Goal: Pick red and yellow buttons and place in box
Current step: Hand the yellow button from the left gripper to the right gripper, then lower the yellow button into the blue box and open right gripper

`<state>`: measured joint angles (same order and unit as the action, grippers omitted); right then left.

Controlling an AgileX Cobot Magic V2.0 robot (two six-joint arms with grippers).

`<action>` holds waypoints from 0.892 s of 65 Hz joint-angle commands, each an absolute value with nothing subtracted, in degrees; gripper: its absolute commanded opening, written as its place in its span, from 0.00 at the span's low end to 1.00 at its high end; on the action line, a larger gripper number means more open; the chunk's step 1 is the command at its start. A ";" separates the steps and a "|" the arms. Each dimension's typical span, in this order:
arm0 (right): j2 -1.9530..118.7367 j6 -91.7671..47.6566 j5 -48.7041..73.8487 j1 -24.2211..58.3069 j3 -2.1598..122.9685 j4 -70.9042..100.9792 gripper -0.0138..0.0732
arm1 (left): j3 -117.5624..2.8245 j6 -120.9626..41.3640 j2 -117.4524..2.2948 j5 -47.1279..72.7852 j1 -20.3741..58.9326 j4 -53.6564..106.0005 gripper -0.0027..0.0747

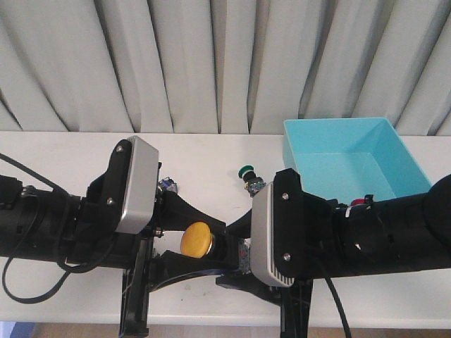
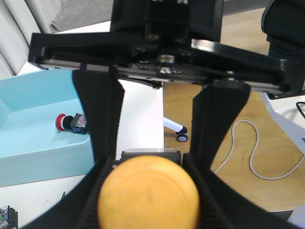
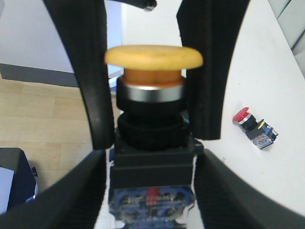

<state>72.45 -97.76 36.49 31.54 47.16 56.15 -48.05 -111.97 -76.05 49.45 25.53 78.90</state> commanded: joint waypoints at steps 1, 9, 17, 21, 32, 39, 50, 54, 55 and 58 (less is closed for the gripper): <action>71.35 -98.14 35.94 31.61 48.52 58.56 0.49 | -50.03 -112.04 -74.73 51.16 25.90 83.24 0.26; 71.35 -98.09 35.94 31.61 48.52 58.56 0.40 | -50.03 -112.04 -74.73 51.16 25.84 83.24 0.27; 71.35 -98.09 35.94 31.61 48.52 58.56 0.35 | -50.03 -112.18 -74.73 50.98 25.84 83.24 0.31; 71.35 -98.09 35.94 31.61 48.52 58.56 0.35 | -50.03 -112.60 -74.73 51.09 25.84 82.94 0.38; 71.35 -97.81 35.87 31.61 48.52 58.49 0.36 | -50.03 -112.60 -74.73 50.39 25.84 80.88 0.65; 71.35 -96.59 35.25 31.61 48.52 56.92 0.36 | -50.03 -110.63 -74.73 47.73 25.84 78.14 0.79; 71.35 -86.22 31.90 31.55 48.52 44.71 0.36 | -50.03 -104.45 -74.73 39.17 25.84 71.51 0.86; 71.35 -79.22 30.14 30.99 48.52 38.04 0.36 | -50.03 -101.11 -74.73 36.03 25.84 67.47 0.85; 71.35 -76.28 29.74 30.69 48.52 36.35 0.36 | -50.03 -100.20 -74.73 35.48 25.84 66.38 0.85; 71.35 -70.34 28.51 29.31 48.52 30.35 0.37 | -50.03 -97.34 -74.73 34.12 25.80 62.98 0.84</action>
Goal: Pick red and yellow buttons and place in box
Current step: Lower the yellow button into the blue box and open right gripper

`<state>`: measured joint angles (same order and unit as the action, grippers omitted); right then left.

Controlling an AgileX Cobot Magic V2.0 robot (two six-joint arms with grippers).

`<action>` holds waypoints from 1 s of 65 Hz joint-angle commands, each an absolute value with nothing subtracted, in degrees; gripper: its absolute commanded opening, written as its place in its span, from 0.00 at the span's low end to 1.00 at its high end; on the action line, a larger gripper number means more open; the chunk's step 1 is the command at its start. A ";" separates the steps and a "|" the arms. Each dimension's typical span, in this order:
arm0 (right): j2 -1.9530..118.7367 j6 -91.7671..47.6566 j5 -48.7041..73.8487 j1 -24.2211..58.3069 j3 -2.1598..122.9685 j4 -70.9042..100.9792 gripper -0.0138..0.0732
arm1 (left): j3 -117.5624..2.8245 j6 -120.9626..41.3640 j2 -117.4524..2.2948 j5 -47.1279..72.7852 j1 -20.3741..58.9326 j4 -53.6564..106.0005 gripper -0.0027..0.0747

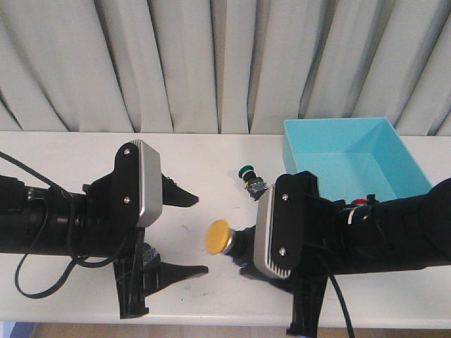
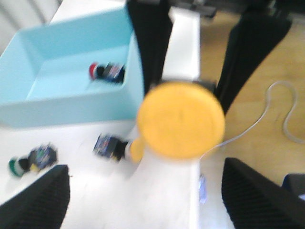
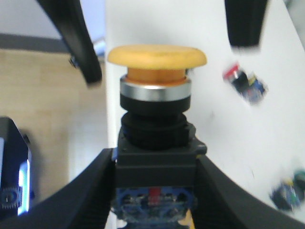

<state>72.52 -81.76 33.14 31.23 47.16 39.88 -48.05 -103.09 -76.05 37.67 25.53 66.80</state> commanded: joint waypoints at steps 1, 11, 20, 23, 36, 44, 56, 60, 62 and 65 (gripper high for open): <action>71.35 -68.30 28.23 28.72 48.52 28.63 0.37 | -50.03 -96.34 -74.73 33.73 25.80 61.17 0.84; 71.84 -39.58 27.16 16.96 50.00 13.41 0.37 | -49.92 -85.90 -74.73 30.72 25.80 49.17 0.81; 76.61 -20.25 33.64 5.50 56.51 7.27 0.38 | -49.58 -83.04 -74.73 29.63 25.80 46.65 0.78; 79.60 -17.78 36.67 3.42 59.05 6.67 0.39 | -49.58 -82.52 -74.73 29.63 25.80 46.65 0.78; 95.77 -11.51 46.33 0.75 73.21 6.03 0.44 | -49.58 -82.52 -74.73 29.63 25.80 46.70 0.78; 106.12 -8.75 49.35 0.75 82.66 5.84 0.46 | -49.58 -82.52 -74.73 29.68 25.80 46.70 0.78; 119.52 -8.25 54.02 0.75 97.13 5.55 0.46 | -49.58 -82.52 -74.73 29.68 25.80 46.70 0.78; 123.38 -8.25 55.67 0.75 100.87 4.96 0.46 | -49.58 -82.52 -74.73 29.68 25.80 46.70 0.78; 125.26 -8.25 56.51 0.75 103.00 4.70 0.46 | -49.58 -82.52 -74.73 29.68 25.80 46.70 0.78; 127.29 -8.21 57.50 0.75 105.67 4.57 0.46 | -49.58 -82.52 -74.73 29.68 25.80 46.70 0.78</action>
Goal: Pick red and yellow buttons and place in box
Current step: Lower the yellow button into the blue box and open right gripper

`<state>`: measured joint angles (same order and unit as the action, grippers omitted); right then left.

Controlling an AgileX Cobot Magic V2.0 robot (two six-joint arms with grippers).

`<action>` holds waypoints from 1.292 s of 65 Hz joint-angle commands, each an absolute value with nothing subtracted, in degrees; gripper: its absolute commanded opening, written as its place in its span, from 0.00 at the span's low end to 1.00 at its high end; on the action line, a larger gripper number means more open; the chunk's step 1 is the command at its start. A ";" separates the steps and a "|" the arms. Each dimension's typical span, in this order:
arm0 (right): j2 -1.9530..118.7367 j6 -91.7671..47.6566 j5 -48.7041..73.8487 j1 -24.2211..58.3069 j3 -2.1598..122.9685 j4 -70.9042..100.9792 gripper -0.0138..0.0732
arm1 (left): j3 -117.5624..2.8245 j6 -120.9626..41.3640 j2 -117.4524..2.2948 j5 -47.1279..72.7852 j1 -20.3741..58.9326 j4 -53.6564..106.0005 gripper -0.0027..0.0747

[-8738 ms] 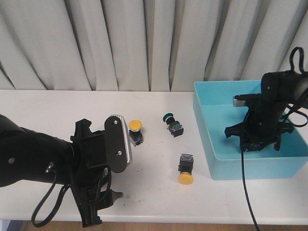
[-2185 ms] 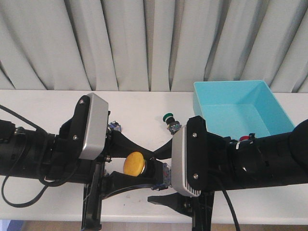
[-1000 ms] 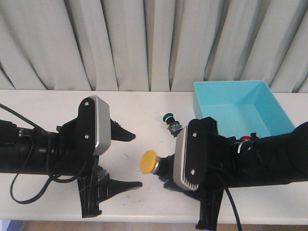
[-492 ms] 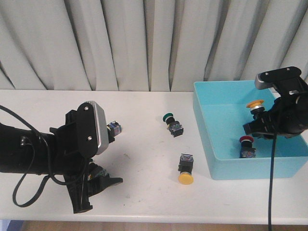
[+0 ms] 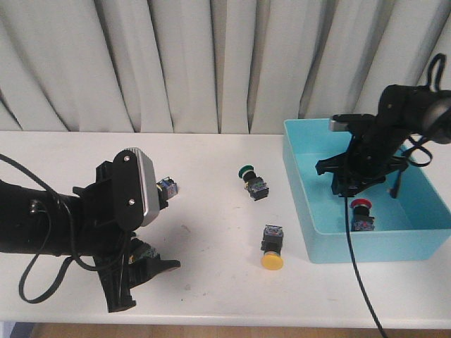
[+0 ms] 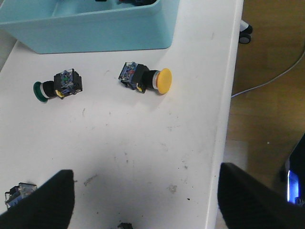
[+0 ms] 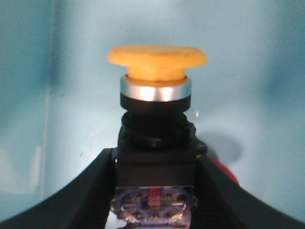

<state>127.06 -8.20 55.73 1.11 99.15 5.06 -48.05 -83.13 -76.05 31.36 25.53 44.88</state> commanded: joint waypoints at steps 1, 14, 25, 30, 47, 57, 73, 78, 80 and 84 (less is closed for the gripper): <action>127.89 -8.21 57.77 0.75 106.36 4.57 0.46 | -49.58 -82.52 -74.73 29.68 25.80 46.70 0.78; 132.93 -7.34 62.28 0.75 112.87 4.57 0.48 | -49.58 -82.52 -74.73 29.68 25.80 46.70 0.78; 132.98 -7.34 62.24 0.75 113.33 4.57 0.59 | -49.58 -82.52 -74.73 29.68 25.80 46.70 0.78; 132.98 -7.41 62.33 0.75 113.33 4.57 0.63 | -49.58 -82.52 -74.73 29.63 25.80 46.70 0.78; 129.12 -7.47 65.38 0.79 113.33 5.10 0.66 | -49.58 -82.52 -74.73 29.44 25.80 46.70 0.78; 106.68 -8.71 62.56 5.39 99.19 5.96 0.60 | -49.58 -82.52 -74.73 29.44 25.80 46.70 0.78; 86.81 -8.68 56.03 9.81 79.36 5.96 0.59 | -49.58 -82.42 -74.73 29.45 25.80 46.75 0.78; 80.48 -8.38 54.86 9.94 72.81 6.31 0.59 | -49.58 -82.29 -74.73 29.45 25.80 46.76 0.78; 77.59 -8.38 54.43 9.94 69.89 6.31 0.59 | -49.58 -81.79 -74.73 29.45 25.80 46.81 0.78; 72.27 -8.33 53.28 9.94 64.74 6.31 0.59 | -49.58 -80.60 -74.73 29.45 25.80 46.81 0.78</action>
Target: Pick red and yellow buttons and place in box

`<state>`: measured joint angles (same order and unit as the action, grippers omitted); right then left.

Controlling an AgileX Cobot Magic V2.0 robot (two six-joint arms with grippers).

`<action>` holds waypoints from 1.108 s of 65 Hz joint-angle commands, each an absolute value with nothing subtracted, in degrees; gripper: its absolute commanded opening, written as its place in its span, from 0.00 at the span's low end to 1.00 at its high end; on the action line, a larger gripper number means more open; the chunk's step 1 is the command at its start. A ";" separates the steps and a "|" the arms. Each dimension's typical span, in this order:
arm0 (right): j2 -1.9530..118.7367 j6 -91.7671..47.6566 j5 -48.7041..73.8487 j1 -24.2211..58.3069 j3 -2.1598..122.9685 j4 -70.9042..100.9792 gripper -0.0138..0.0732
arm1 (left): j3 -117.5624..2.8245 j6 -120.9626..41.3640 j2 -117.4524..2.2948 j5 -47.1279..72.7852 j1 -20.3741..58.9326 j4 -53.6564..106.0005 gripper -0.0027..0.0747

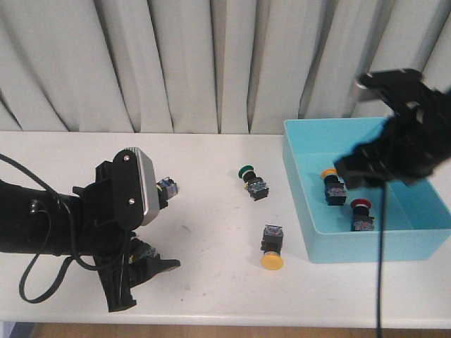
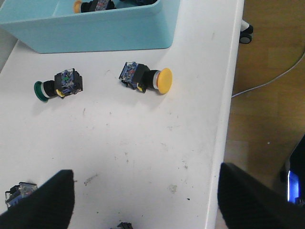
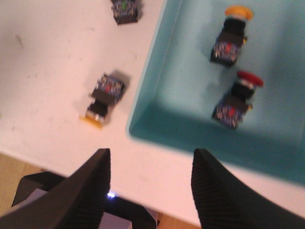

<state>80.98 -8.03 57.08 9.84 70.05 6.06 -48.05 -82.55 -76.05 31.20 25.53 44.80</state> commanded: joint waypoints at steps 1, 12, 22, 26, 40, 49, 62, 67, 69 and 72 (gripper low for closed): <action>70.45 -8.33 52.84 9.94 63.63 6.31 0.59 | -49.58 -80.04 -74.73 29.45 25.80 46.81 0.78; 56.51 -8.47 49.12 9.94 50.76 6.31 0.59 | -49.58 -73.37 -74.73 29.45 25.80 46.81 0.78; 47.63 -8.47 47.50 9.94 43.00 6.31 0.59 | -49.58 -67.52 -74.73 29.39 25.80 46.81 0.78; 45.66 -8.47 46.63 9.94 40.97 6.31 0.59 | -49.58 -65.13 -74.73 29.39 25.80 46.81 0.78; 43.62 -8.47 45.78 9.94 37.48 6.31 0.55 | -49.58 -60.51 -74.73 29.39 25.80 46.86 0.69; 43.62 -8.47 45.77 9.94 37.15 6.36 0.43 | -49.58 -58.72 -74.73 29.39 25.80 46.86 0.47; 43.62 -8.47 45.65 9.94 37.15 6.64 0.24 | -49.58 -58.59 -74.73 29.90 25.80 46.86 0.13; 43.62 -8.47 45.70 9.94 37.15 6.64 0.16 | -49.58 -58.59 -74.73 29.91 25.80 46.86 0.02; 43.62 -8.47 45.74 9.94 37.15 6.64 0.14 | -49.58 -58.59 -74.73 29.91 25.80 46.78 0.02; 43.62 -8.47 45.97 9.94 37.15 6.64 0.15 | -49.58 -58.59 -74.73 29.91 25.80 46.78 0.02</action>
<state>43.93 -8.03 48.74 9.84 35.80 6.28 -48.05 -59.19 -76.05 31.31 25.53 44.80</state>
